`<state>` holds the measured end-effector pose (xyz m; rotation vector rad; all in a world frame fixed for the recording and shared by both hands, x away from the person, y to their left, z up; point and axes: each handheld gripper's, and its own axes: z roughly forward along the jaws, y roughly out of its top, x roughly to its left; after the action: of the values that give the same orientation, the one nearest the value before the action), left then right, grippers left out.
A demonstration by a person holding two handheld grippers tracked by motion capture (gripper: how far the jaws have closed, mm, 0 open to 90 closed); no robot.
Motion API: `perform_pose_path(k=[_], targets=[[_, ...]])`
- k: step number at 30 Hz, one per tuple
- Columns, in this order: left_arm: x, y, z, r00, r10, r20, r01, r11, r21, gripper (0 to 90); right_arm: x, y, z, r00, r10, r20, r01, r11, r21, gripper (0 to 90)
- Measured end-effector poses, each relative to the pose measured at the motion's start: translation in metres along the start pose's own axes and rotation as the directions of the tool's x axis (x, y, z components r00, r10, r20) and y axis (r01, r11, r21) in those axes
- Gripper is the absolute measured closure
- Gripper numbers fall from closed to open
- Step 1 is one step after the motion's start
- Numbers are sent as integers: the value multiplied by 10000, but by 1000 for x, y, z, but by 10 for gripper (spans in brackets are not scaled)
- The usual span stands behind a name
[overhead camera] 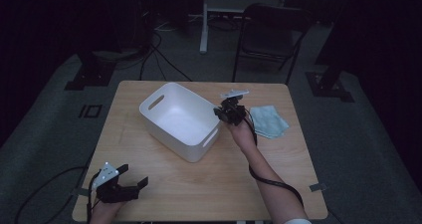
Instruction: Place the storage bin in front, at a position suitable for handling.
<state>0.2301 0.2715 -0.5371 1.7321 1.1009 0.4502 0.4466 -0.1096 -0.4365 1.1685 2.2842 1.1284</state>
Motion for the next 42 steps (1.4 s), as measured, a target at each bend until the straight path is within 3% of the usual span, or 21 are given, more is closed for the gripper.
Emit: perform_pose_path(k=[5, 14, 20, 28, 42], targets=[[-1, 1, 0, 9997, -3, 264, 5, 10000, -56, 21, -4, -9, -11, 10000, 0, -39, 0, 10000, -45, 832], [-3, 0, 2, 9996, 87, 266, -87, 10000, 7, 21, -11, -23, -27, 10000, -50, -30, 50, 10000, -57, 831], [-3, 1, 3, 9996, -93, 284, 95, 9999, -76, 21, -14, -33, -39, 10000, 27, -67, -28, 9999, -152, 831], [-9, 3, 8, 9991, 167, 399, -170, 9998, 70, 21, -16, -46, -54, 9999, 77, -80, -79, 9998, -185, 831], [-10, 2, 8, 9997, 195, 142, -199, 9995, 231, 21, -19, -69, -80, 9995, 217, -235, -223, 9994, -255, 829]])
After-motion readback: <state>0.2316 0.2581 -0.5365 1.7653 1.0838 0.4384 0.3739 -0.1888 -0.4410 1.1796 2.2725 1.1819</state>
